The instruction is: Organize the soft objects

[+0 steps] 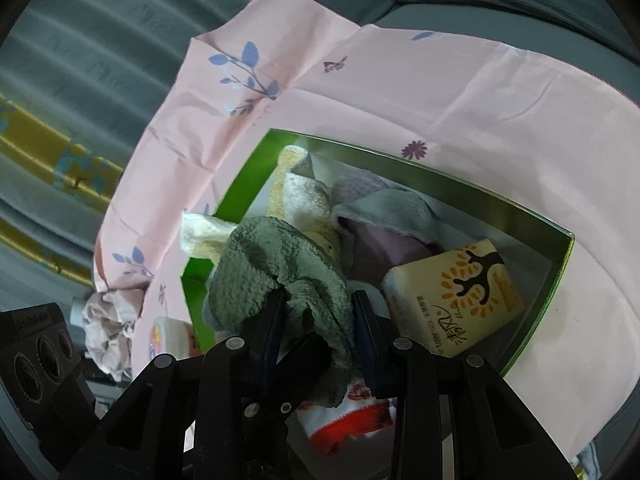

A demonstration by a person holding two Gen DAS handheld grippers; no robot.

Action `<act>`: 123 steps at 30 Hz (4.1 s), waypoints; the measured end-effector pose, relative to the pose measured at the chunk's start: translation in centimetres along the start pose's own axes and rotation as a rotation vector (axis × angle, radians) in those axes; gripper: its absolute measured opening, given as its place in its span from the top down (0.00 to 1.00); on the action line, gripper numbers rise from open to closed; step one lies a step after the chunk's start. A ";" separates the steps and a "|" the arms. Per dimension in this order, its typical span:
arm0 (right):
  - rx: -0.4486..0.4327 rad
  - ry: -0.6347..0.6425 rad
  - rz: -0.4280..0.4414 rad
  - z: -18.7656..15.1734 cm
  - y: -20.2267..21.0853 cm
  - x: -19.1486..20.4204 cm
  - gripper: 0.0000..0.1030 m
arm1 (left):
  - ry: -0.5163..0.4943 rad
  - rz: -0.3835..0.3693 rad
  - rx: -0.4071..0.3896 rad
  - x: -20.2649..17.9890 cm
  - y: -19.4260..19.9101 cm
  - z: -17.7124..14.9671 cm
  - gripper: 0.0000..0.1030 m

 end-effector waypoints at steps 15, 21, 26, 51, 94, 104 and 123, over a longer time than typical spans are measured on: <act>-0.006 0.001 -0.025 0.0 -0.1 0.0 0.65 | 0.016 -0.009 0.003 0.3 -0.1 0.0 0.66; -0.008 -0.001 -0.041 0.1 -0.2 -0.1 0.65 | 0.028 -0.019 0.012 0.5 -0.4 0.0 0.66; -0.007 0.002 -0.044 0.0 -0.2 -0.1 0.65 | 0.030 -0.012 0.012 0.6 -0.5 0.0 0.66; -0.013 0.014 -0.030 -0.5 0.8 -0.1 0.64 | 0.043 -0.012 0.008 0.5 -0.2 -0.2 0.58; -0.306 0.114 -0.057 -2.2 11.9 2.6 0.17 | -0.017 0.190 -0.305 -2.3 16.0 -3.0 0.01; -0.323 0.156 -0.117 -3.3 12.6 3.7 0.17 | 0.036 0.156 -0.259 -1.5 16.3 -4.3 0.01; -0.295 0.185 -0.140 -3.5 11.6 4.3 0.17 | 0.093 0.180 -0.227 -0.1 15.9 -5.2 0.01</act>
Point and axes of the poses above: each gripper's, at about its wrist camera, not at the fingertips, and y roughly against the way its jaws point, x to its left, z to its top, the point moved 5 cm from there along -y, roughly the way its jaws point, and after that the axes turned 12 degrees about -z, right-handed, at the moved point
